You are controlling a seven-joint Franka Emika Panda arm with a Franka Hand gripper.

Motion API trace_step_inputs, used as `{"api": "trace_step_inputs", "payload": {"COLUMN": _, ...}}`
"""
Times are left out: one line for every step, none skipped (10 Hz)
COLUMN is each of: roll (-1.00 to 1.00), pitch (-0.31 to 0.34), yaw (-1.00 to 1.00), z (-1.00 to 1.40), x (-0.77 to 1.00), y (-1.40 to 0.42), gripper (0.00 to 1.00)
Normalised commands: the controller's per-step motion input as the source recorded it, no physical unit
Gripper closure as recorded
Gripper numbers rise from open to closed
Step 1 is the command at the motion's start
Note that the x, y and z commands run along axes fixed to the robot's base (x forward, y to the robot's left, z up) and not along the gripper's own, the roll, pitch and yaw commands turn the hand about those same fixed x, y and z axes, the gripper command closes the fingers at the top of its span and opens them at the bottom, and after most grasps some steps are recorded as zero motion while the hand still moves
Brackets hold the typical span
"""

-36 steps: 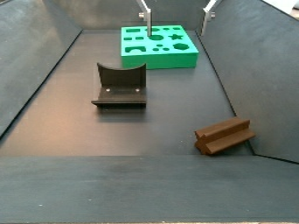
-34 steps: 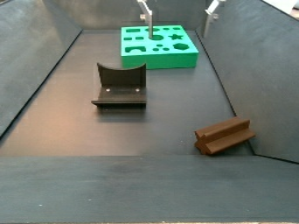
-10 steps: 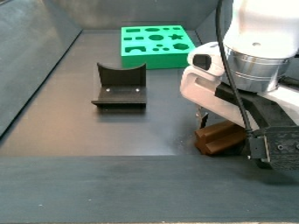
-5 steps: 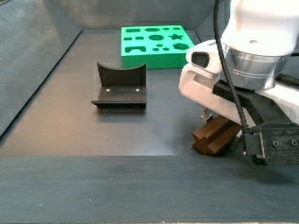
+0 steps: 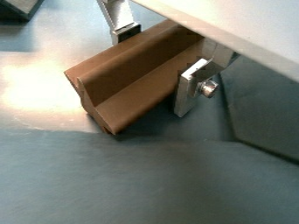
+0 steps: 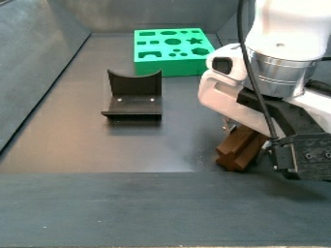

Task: Pick up the star object. Move up. Place the star object on the fixture. Regrasp the star object. Move to above the board. Insert the star object.
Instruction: Pick up the star object, then move up, then place the star object on the fixture.

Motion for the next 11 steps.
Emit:
{"api": "trace_step_inputs", "payload": {"roll": 0.0, "pitch": 0.0, "yaw": 0.0, "z": 0.0, "x": 0.0, "y": 0.0, "gripper": 1.0}}
{"api": "trace_step_inputs", "payload": {"roll": 0.0, "pitch": 0.0, "yaw": 0.0, "z": 0.0, "x": 0.0, "y": 0.0, "gripper": 1.0}}
{"api": "trace_step_inputs", "payload": {"roll": 0.0, "pitch": 0.0, "yaw": 0.0, "z": 0.0, "x": 0.0, "y": 0.0, "gripper": 1.0}}
{"api": "trace_step_inputs", "payload": {"roll": 0.0, "pitch": 0.0, "yaw": 0.0, "z": 0.83, "x": 0.0, "y": 0.0, "gripper": 1.0}}
{"api": "trace_step_inputs", "payload": {"roll": 0.01, "pitch": 0.001, "yaw": 0.03, "z": 0.83, "x": -0.01, "y": 0.07, "gripper": 1.0}}
{"api": "trace_step_inputs", "payload": {"roll": 0.01, "pitch": 0.019, "yaw": 0.03, "z": 0.77, "x": -0.04, "y": 0.06, "gripper": 1.0}}
{"api": "trace_step_inputs", "payload": {"roll": 0.0, "pitch": 0.038, "yaw": 0.01, "z": 0.64, "x": -0.04, "y": 0.04, "gripper": 1.0}}
{"api": "trace_step_inputs", "payload": {"roll": 0.01, "pitch": 0.047, "yaw": 0.0, "z": 0.51, "x": -0.03, "y": 0.03, "gripper": 1.0}}
{"api": "trace_step_inputs", "payload": {"roll": 0.01, "pitch": 0.053, "yaw": -0.01, "z": 0.34, "x": -0.02, "y": 0.02, "gripper": 1.0}}
{"api": "trace_step_inputs", "payload": {"roll": 0.02, "pitch": 0.055, "yaw": -0.01, "z": 0.24, "x": -0.03, "y": 0.01, "gripper": 1.0}}
{"api": "trace_step_inputs", "payload": {"roll": 0.0, "pitch": 0.0, "yaw": 0.0, "z": 1.0, "x": 0.0, "y": 0.0, "gripper": 1.0}}
